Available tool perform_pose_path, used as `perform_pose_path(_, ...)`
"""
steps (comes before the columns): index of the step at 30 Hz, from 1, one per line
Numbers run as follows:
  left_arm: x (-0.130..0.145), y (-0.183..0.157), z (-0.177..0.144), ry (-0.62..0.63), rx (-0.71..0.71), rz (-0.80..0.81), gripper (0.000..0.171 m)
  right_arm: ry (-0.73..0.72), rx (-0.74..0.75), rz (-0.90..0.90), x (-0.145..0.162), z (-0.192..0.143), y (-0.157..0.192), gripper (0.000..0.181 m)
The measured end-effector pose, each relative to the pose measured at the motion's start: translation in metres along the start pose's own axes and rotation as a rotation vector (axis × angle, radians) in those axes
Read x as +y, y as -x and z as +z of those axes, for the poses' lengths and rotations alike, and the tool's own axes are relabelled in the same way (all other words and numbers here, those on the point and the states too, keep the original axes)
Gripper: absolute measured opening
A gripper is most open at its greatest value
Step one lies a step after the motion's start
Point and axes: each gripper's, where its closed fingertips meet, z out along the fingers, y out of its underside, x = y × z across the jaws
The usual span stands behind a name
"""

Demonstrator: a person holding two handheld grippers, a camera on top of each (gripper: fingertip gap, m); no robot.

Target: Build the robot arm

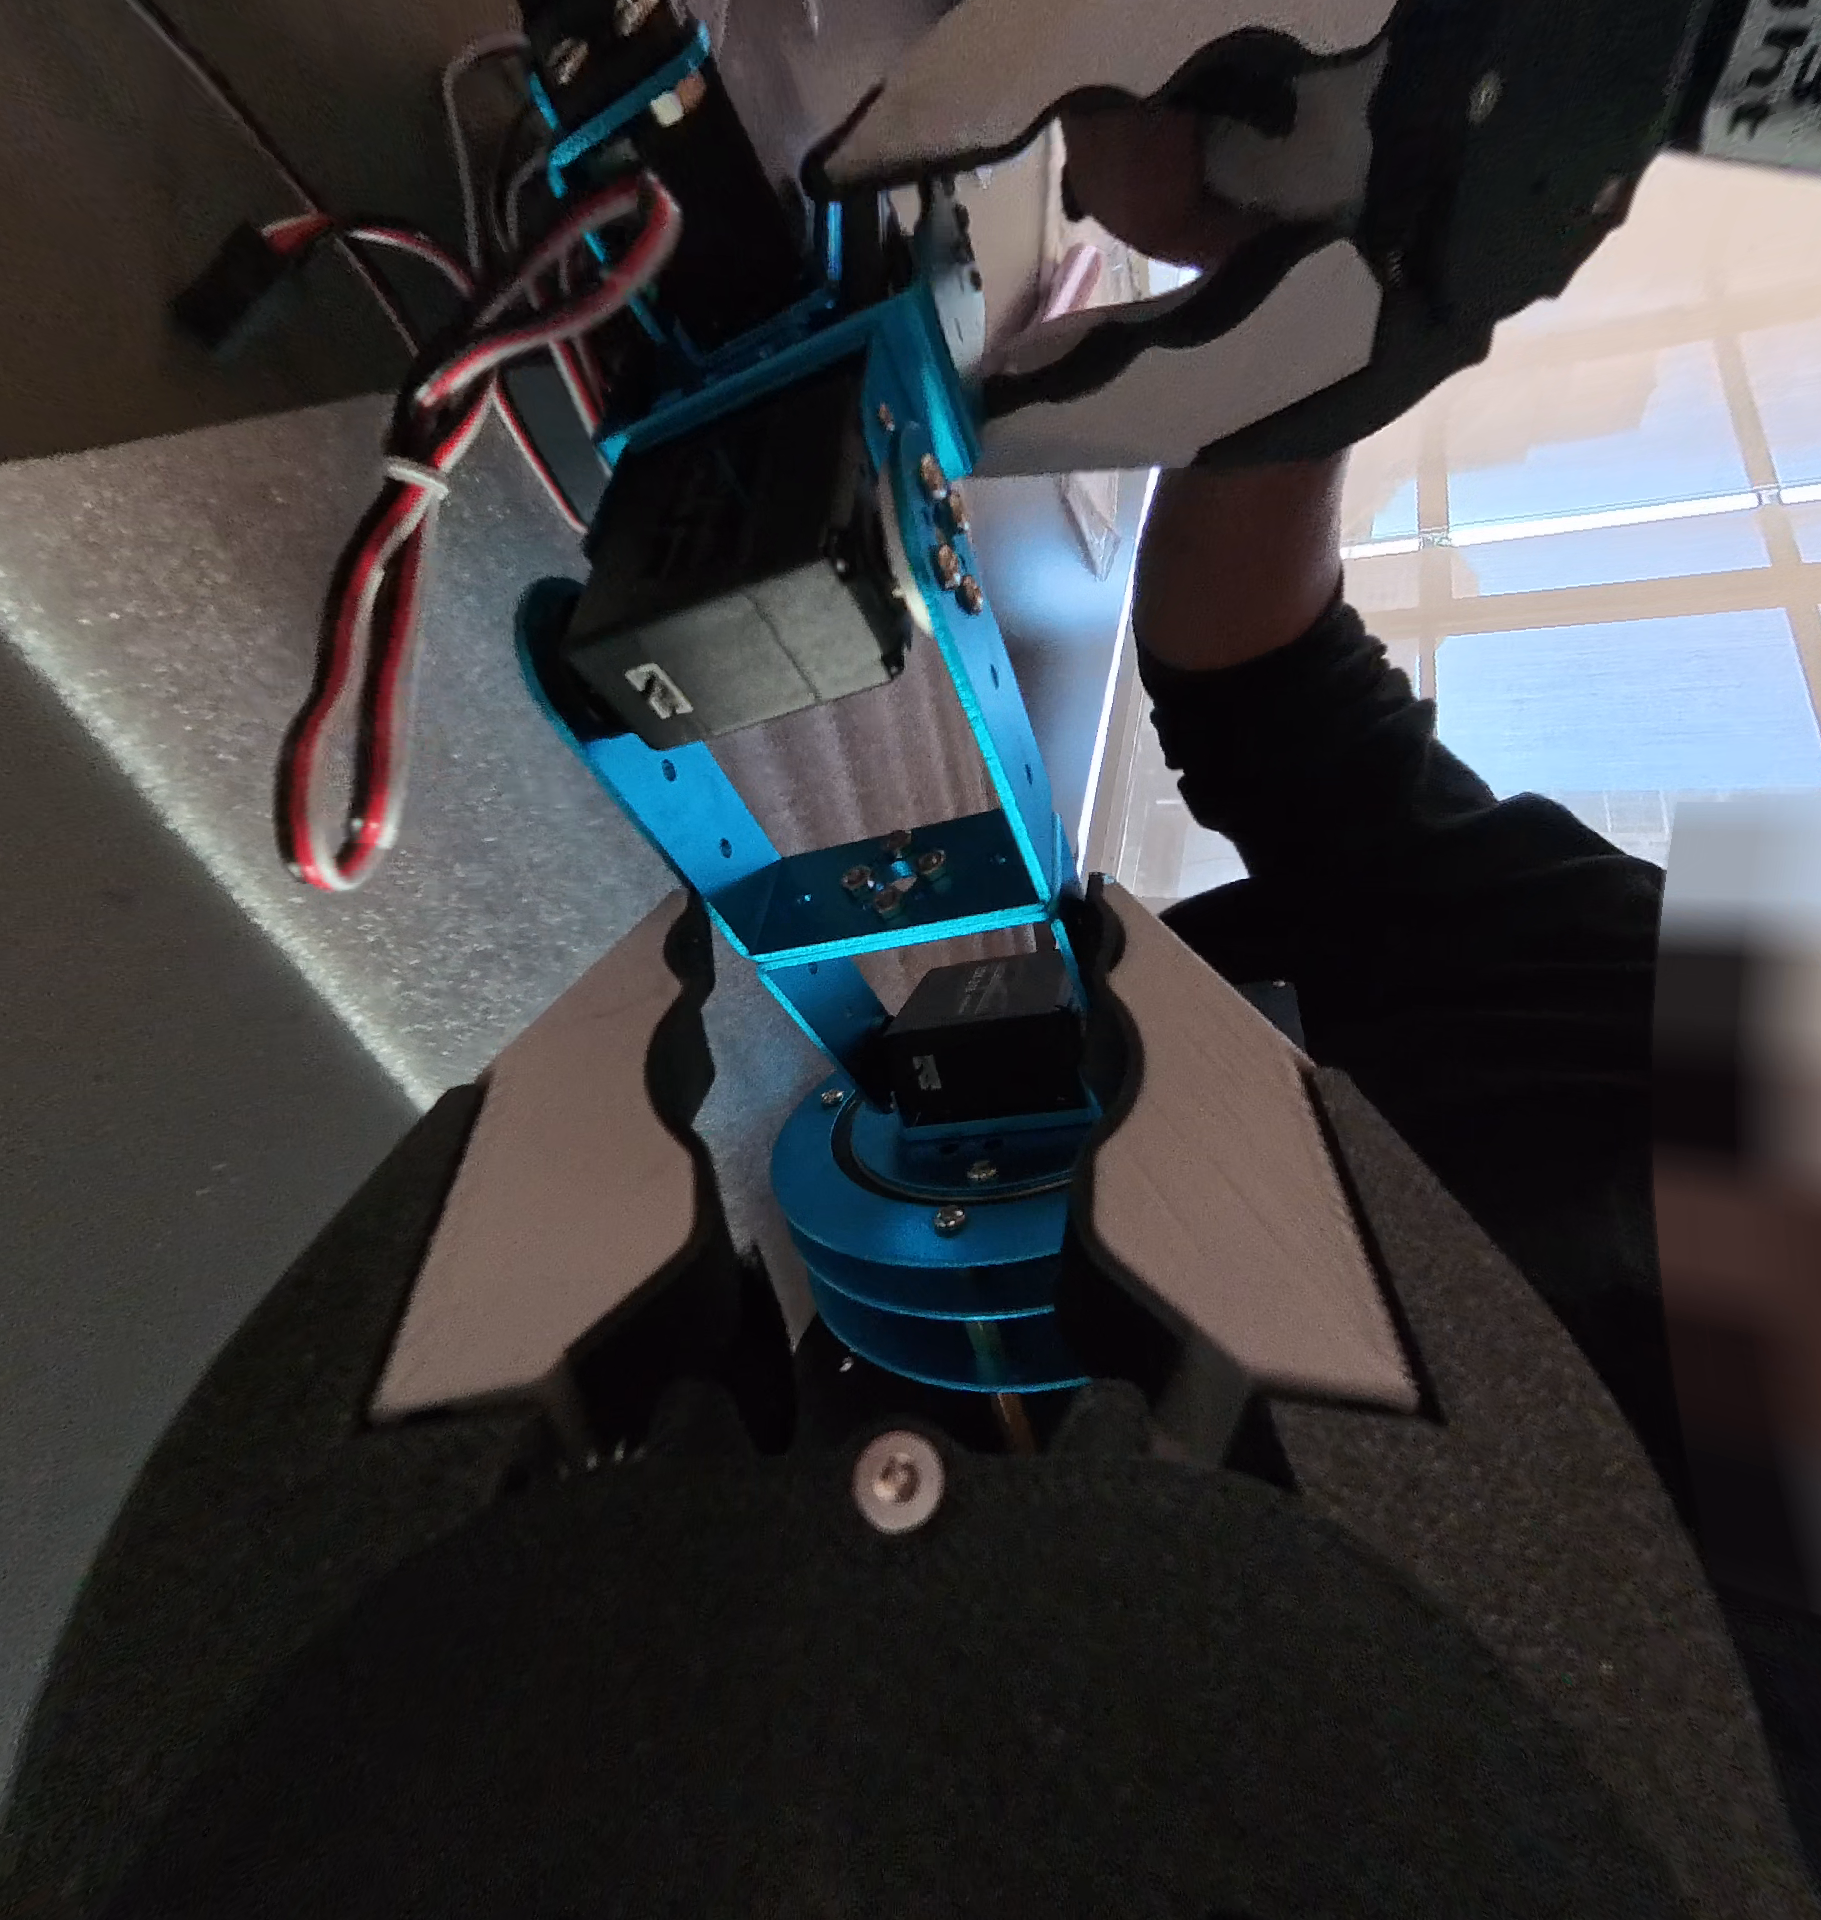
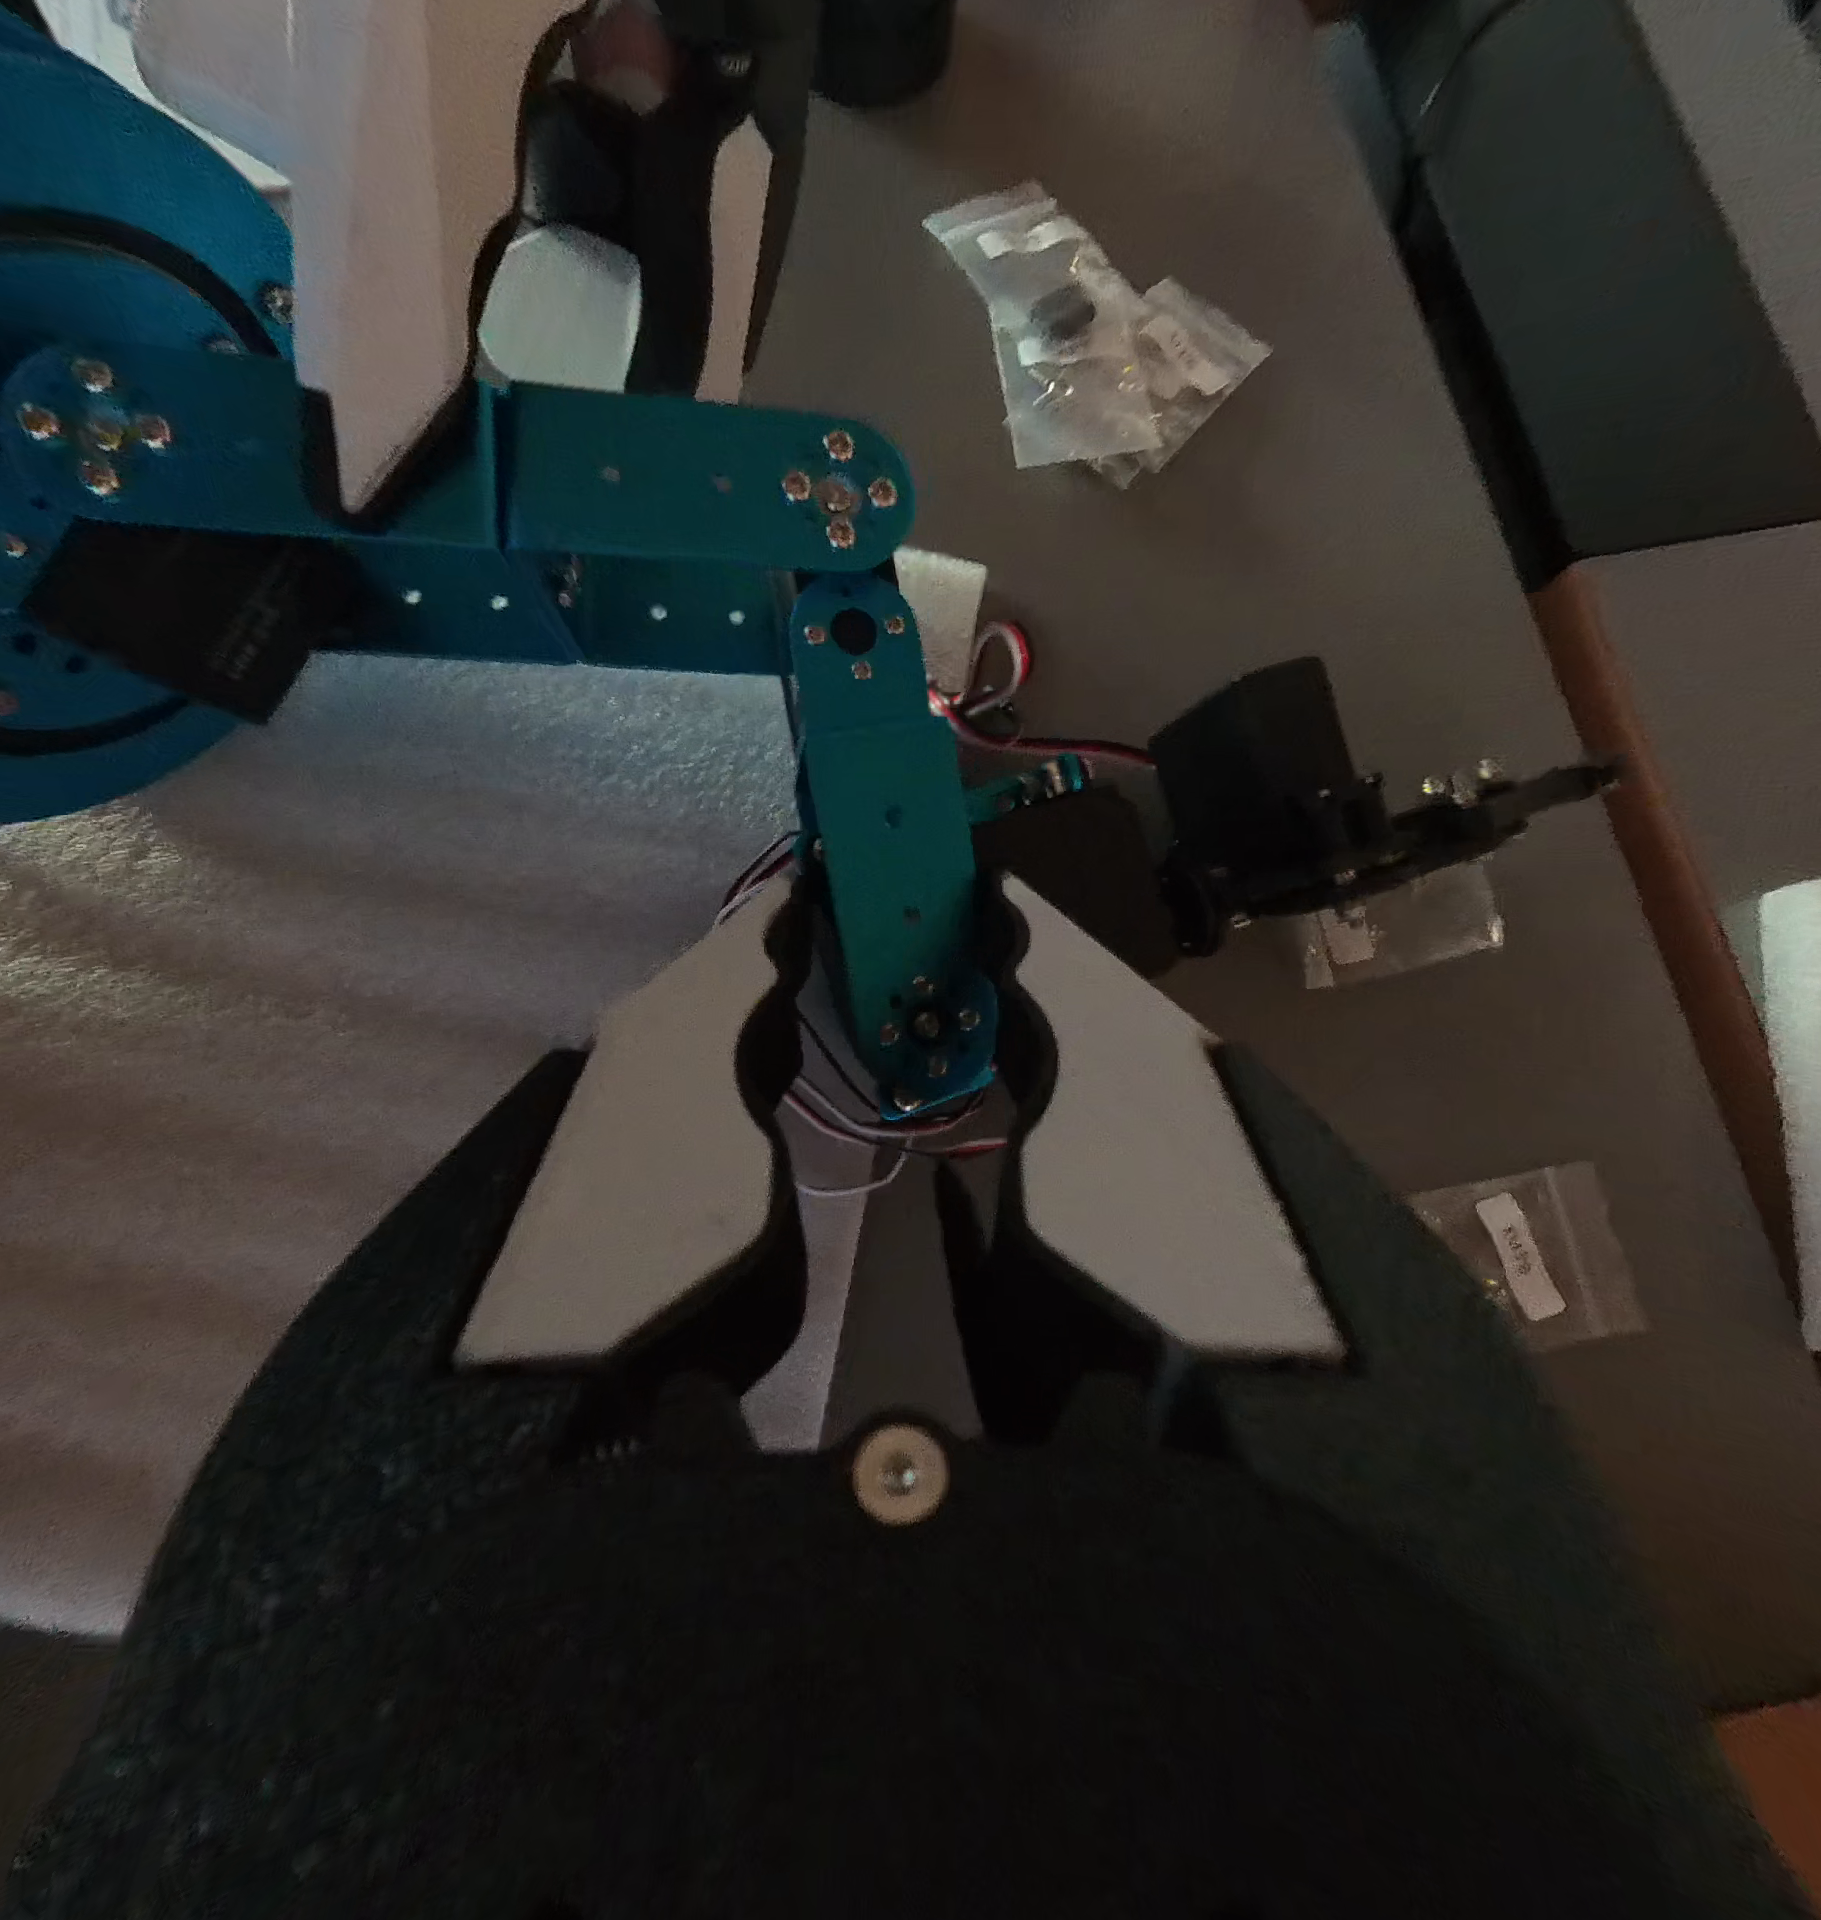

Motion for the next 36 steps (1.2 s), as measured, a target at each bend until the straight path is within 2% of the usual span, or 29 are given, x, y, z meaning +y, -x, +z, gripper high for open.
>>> perform_pose_path(5,0.003,-0.019,-0.007,0.008,0.002,0.096,0.07,-0.052,0.046,-0.087,-0.027,-0.023,0.003,0.025)
perform_pose_path(14,0.027,-0.068,-0.029,-0.055,-0.013,0.333,0.068,-0.082,0.305,-0.41,-0.103,-0.073,0.041,0.025)
perform_pose_path(22,0.069,-0.093,-0.051,-0.106,-0.028,0.53,0.066,0.008,0.426,-0.664,-0.165,-0.083,0.094,0.026)
perform_pose_path(28,0.09,-0.099,-0.06,-0.151,-0.015,0.622,0.066,0.073,0.508,-0.773,-0.19,-0.08,0.121,0.027)
perform_pose_path(32,0.098,-0.101,-0.062,-0.166,0.004,0.638,0.065,0.047,0.557,-0.787,-0.2,-0.081,0.135,0.03)
perform_pose_path(36,0.097,-0.101,-0.061,-0.183,0.021,0.623,0.064,-0.173,0.469,-0.635,-0.206,-0.106,0.183,0.045)
